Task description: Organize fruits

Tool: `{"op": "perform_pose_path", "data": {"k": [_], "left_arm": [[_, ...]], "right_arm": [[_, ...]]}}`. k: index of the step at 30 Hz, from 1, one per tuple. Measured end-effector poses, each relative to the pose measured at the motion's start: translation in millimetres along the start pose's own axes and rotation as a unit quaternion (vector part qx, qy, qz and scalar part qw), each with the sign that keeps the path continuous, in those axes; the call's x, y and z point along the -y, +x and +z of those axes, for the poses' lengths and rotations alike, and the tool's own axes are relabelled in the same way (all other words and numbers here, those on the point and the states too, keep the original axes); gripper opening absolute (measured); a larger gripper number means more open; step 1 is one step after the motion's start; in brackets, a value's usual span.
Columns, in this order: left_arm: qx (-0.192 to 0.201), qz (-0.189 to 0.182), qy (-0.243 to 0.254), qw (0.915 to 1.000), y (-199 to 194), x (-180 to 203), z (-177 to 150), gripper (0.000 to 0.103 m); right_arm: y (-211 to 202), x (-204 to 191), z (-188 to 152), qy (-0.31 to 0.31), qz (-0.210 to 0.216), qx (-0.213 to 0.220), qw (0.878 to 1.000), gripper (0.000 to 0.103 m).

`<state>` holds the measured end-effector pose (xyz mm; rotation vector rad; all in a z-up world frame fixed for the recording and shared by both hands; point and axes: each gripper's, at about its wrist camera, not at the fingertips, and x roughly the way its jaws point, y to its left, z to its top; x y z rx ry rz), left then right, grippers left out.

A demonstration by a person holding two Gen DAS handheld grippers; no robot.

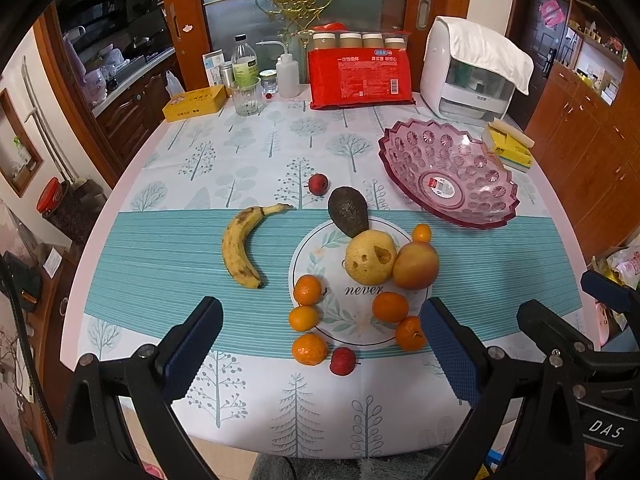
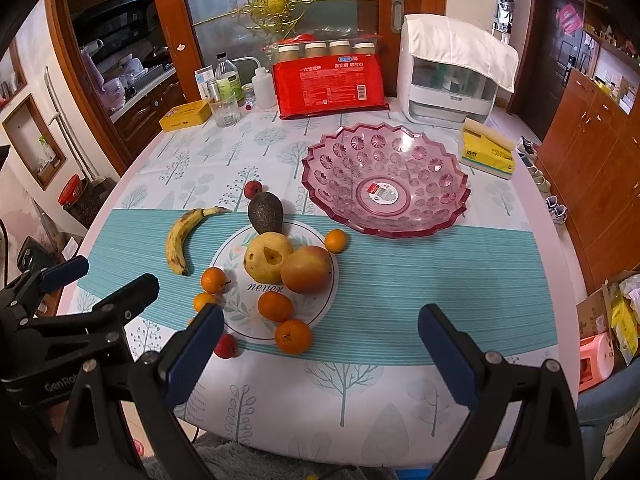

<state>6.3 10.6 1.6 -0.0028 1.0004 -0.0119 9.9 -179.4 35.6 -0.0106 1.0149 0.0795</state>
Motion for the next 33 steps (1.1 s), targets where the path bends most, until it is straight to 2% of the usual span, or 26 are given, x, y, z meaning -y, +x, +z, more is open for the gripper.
{"op": "perform_pose_path", "data": {"k": [14, 27, 33], "left_arm": [[-0.018, 0.002, -0.006, 0.9998, 14.1, -4.5, -2.2, 0.098], [-0.064, 0.002, -0.01, 0.9979, 51.0, -13.0, -14.8, 0.098], [-0.043, 0.026, -0.002, 0.9987, 63.1, -26.4, -25.5, 0.098]], "right_arm": [[14.2, -6.8, 2.9, -0.014, 0.003, -0.013, 1.0, 0.098], [45.8, -14.3, -5.1, -0.03, 0.02, -0.041, 0.999, 0.096], [67.6, -11.6, -12.3, -0.021, 0.025, -0.056, 0.998, 0.094]]}}
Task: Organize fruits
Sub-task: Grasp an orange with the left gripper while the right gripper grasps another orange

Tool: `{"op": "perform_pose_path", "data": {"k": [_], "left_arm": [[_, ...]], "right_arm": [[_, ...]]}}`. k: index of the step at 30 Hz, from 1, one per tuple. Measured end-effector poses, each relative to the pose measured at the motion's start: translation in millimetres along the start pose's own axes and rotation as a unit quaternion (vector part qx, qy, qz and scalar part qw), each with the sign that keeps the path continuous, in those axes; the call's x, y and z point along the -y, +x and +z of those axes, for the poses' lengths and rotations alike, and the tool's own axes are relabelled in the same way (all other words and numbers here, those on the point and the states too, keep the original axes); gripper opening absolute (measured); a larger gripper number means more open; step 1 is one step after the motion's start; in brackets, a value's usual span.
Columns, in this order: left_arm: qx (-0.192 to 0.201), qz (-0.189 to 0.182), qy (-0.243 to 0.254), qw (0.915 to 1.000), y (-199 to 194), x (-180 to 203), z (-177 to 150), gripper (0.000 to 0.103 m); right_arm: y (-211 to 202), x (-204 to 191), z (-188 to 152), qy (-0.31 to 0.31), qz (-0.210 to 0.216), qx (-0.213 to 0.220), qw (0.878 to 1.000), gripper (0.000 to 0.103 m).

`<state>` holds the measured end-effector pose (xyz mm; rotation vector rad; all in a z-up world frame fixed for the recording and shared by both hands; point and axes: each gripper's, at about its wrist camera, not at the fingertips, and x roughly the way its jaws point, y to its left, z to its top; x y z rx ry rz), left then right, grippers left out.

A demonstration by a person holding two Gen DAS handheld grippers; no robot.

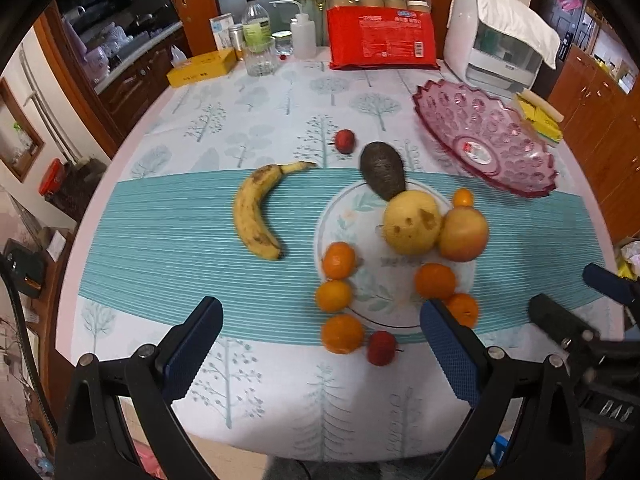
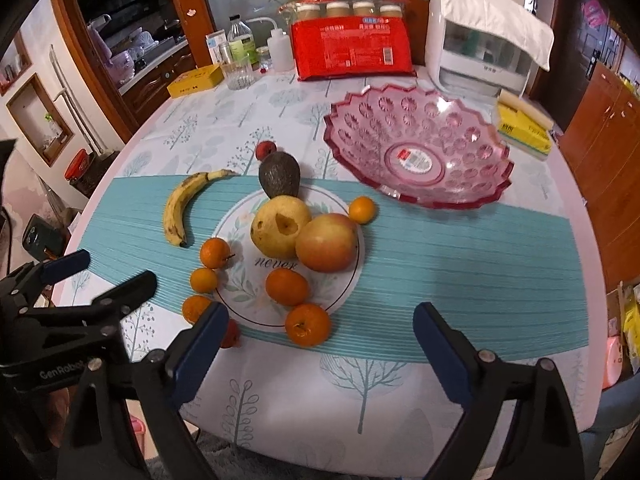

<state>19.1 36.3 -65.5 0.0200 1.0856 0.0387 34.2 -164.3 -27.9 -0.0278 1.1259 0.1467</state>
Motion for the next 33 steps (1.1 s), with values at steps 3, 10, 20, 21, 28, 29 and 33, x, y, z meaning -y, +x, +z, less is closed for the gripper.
{"op": "perform_pose_path", "data": {"k": [3, 10, 20, 21, 28, 29, 33], "left_arm": [[-0.011, -0.008, -0.01, 0.9998, 12.5, -11.6, -8.7, 0.098], [-0.068, -0.058, -0.058, 0.9943, 46.7, -29.4, -29.5, 0.098], [-0.099, -0.088, -0.098, 0.9864, 87.1, -28.7, -44.3, 0.093], [-0.1, -0.093, -0.105, 0.9851, 90.4, -29.4, -43.7, 0.091], [-0.115, -0.104, -0.125, 0.98, 111.1, -24.7, -38.1, 0.064], [-0.117, -0.111, -0.128, 0.9786, 113.9, -24.1, -37.1, 0.063], [-0.12, -0.114, -0.123, 0.9784, 118.7, -18.4, -35.0, 0.062]], "right_arm": [[15.0, 3.6, -3.4, 0.001, 0.0, -0.015, 1.0, 0.094], [52.0, 3.8, -16.7, -0.009, 0.033, -0.045, 0.998, 0.089], [94.1, -0.1, -31.1, -0.036, 0.055, -0.075, 0.995, 0.063], [96.5, 0.2, -31.4, -0.036, 0.057, -0.077, 0.995, 0.062], [112.3, -2.0, -33.3, -0.041, 0.061, -0.082, 0.994, 0.054], [113.7, -3.1, -33.7, -0.043, 0.059, -0.083, 0.994, 0.053], [119.5, -9.3, -35.2, -0.055, 0.054, -0.087, 0.993, 0.047]]}}
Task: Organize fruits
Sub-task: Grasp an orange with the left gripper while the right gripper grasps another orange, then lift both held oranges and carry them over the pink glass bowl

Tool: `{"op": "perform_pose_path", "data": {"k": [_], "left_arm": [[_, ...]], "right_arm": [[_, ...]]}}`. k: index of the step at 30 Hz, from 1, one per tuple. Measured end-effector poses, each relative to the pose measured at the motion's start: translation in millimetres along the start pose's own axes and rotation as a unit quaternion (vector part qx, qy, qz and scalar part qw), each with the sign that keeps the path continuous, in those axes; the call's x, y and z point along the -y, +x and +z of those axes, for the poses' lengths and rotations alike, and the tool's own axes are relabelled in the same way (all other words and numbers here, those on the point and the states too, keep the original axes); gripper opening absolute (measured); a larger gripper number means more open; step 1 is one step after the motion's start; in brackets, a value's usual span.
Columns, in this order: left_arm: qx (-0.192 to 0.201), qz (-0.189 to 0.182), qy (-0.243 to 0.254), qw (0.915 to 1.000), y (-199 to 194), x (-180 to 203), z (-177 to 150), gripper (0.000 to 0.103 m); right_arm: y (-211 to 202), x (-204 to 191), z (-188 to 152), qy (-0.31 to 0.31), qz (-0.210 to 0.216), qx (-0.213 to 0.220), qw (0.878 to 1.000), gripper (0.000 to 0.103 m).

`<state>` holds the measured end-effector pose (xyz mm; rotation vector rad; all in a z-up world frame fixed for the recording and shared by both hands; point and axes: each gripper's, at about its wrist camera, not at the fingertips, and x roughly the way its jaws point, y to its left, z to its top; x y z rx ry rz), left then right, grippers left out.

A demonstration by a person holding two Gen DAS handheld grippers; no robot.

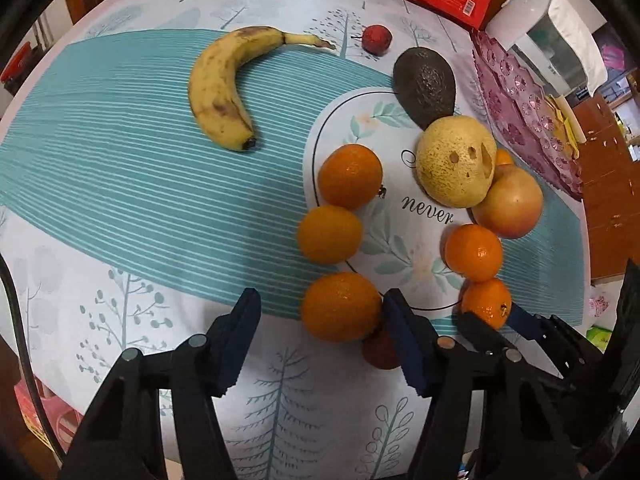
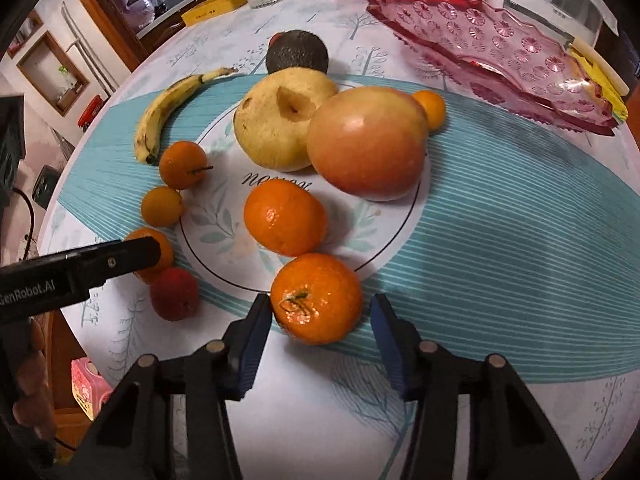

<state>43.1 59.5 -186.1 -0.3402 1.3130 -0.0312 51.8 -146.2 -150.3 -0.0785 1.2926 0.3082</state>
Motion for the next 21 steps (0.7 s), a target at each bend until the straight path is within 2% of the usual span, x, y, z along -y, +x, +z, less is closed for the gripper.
{"op": "perform_pose_path", "data": {"k": [2, 7, 10, 15, 17, 21], "left_arm": [[-0.001, -0.002, 0.002, 1.0, 2.0, 2.1, 0.7, 0.059], [-0.009, -0.03, 0.017, 0.9994, 7.1, 10.6, 0.0, 0.04], [-0.005, -0.02, 0.03, 0.9994, 7.6, 16.9, -0.8, 0.04], [-0.018, -0.042, 0.01, 0.9989, 13.1, 10.8, 0.0, 0.043], [-0.014, -0.037, 0.009, 0.9992, 14.4, 12.0, 0.2, 0.043], [-0.006, -0.03, 0.021, 0.9993, 16.9, 18.7, 1.0, 0.039]], "right_arm": [[1.3, -2.5, 0.3, -0.006, -0.006, 0.003, 1.0, 0.046], [1.4, -2.6, -0.8, -0.008, -0.008, 0.007, 1.0, 0.046], [-0.5, -3.2, -2.2, -0.012, -0.011, 0.008, 1.0, 0.046], [-1.2, -4.2, -3.0, -0.017, -0.012, 0.012, 1.0, 0.045], [-2.1, -4.0, -3.9, -0.017, -0.011, 0.013, 1.0, 0.045], [-3.9, -3.5, -7.8, -0.018, -0.012, 0.014, 1.0, 0.045]]}}
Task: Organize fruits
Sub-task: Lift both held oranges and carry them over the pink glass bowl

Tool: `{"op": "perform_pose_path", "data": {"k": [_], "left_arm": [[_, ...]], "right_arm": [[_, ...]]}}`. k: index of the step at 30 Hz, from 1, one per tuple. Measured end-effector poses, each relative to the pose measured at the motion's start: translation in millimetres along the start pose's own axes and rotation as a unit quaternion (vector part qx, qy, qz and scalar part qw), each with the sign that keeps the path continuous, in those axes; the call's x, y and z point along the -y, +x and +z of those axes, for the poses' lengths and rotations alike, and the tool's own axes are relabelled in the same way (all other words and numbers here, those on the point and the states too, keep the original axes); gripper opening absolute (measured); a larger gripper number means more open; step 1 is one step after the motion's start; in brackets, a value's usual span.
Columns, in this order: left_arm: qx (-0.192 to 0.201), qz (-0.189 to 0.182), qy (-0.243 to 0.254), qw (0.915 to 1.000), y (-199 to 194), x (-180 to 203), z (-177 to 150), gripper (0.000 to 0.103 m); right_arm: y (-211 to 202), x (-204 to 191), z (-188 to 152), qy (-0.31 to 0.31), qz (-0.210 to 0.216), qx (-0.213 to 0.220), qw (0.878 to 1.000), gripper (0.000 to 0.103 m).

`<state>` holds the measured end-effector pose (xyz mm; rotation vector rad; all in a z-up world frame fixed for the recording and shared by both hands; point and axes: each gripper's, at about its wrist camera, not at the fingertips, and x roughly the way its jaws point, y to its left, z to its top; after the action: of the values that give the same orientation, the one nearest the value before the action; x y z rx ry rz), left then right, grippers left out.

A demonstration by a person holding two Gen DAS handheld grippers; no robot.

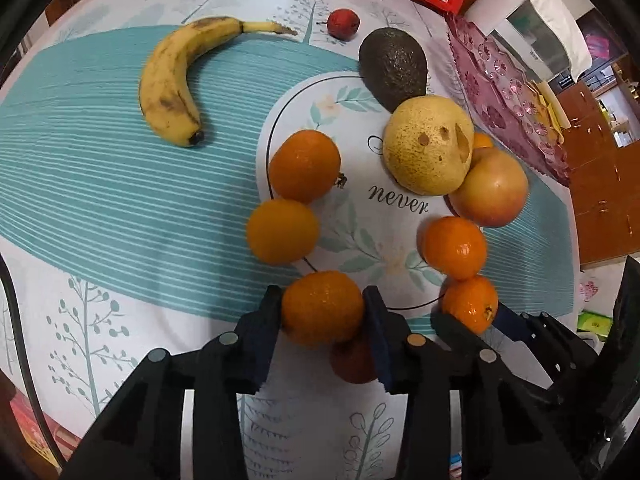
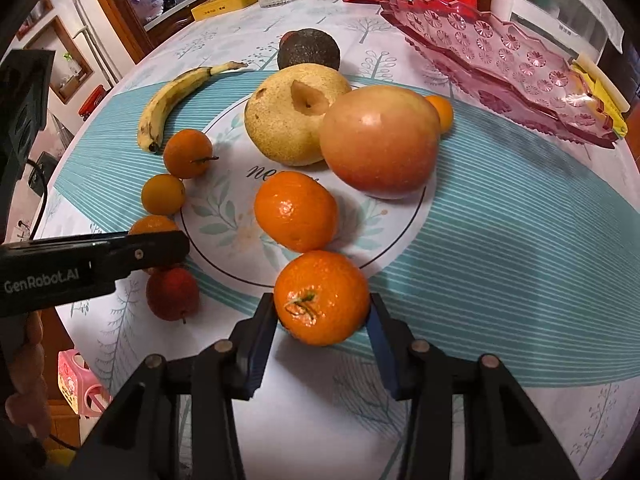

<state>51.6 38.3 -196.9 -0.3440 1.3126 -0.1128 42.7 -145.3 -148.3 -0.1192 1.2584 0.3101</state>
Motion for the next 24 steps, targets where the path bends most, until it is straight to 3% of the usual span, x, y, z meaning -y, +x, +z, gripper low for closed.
{"op": "perform_pose_path", "data": {"k": [7, 14, 19, 24], "left_arm": [[0.016, 0.02, -0.01, 0.9996, -17.3, -1.3, 2.4, 0.038], [0.082, 0.024, 0.03, 0.9959, -84.1, 39.2, 22.4, 0.038], [0.142, 0.033, 0.1, 0.9842, -141.0, 92.8, 44.4, 0.038], [0.194, 0.044, 0.166, 0.9658, -193.1, 149.5, 83.2, 0.038]], "right_arm": [[-15.4, 4.8, -2.5, -0.001, 0.006, 0.01, 1.0, 0.044], [-68.1, 26.7, 8.8, 0.009, 0.014, 0.059, 0.998, 0.044], [-121.1, 60.5, 32.8, 0.023, 0.0, 0.108, 0.994, 0.044], [-180.7, 99.0, 71.1, 0.032, -0.023, 0.165, 0.986, 0.044]]}}
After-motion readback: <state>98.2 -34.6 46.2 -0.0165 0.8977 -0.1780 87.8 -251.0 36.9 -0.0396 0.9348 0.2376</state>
